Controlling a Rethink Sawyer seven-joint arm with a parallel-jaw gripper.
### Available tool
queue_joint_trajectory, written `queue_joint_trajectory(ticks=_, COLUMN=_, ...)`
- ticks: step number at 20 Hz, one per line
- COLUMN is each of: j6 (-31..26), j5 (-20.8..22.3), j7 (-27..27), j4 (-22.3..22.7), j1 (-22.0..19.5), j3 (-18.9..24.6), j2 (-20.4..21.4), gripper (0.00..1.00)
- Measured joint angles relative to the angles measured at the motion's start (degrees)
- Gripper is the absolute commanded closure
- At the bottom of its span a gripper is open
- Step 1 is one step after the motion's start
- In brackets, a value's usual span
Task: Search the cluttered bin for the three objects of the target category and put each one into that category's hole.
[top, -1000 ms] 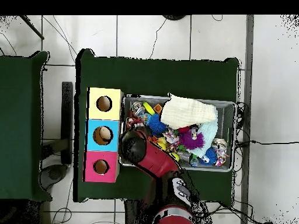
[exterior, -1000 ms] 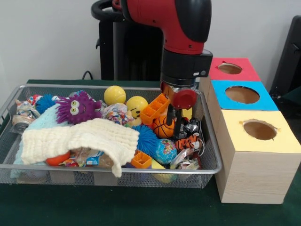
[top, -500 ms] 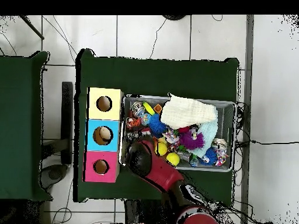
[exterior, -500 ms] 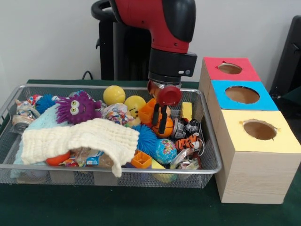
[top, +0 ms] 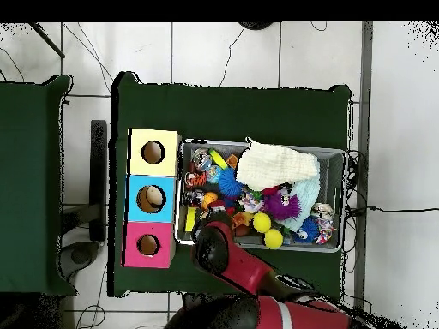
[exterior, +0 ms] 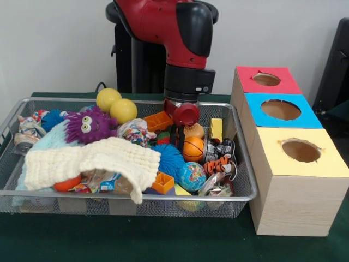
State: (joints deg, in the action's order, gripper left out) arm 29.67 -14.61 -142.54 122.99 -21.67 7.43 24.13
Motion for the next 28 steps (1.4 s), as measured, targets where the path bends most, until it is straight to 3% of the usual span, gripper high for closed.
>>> queue_joint_trajectory(ticks=8, j6=3.1, j5=3.05, j7=-0.17, j4=0.08, j1=-3.56, j3=2.65, j2=-1.51, gripper=0.0)
queue_joint_trajectory(ticks=14, j6=3.78, j5=4.27, j7=-0.17, j4=0.08, j1=-3.99, j3=1.84, j2=-2.46, gripper=0.0)
queue_joint_trajectory(ticks=22, j6=10.56, j5=7.56, j7=-0.17, j4=0.53, j1=-4.48, j3=1.44, j2=-4.3, gripper=0.0)
queue_joint_trajectory(ticks=28, j6=11.92, j5=8.08, j7=-0.17, j4=1.28, j1=-5.15, j3=1.38, j2=-4.33, gripper=0.0)
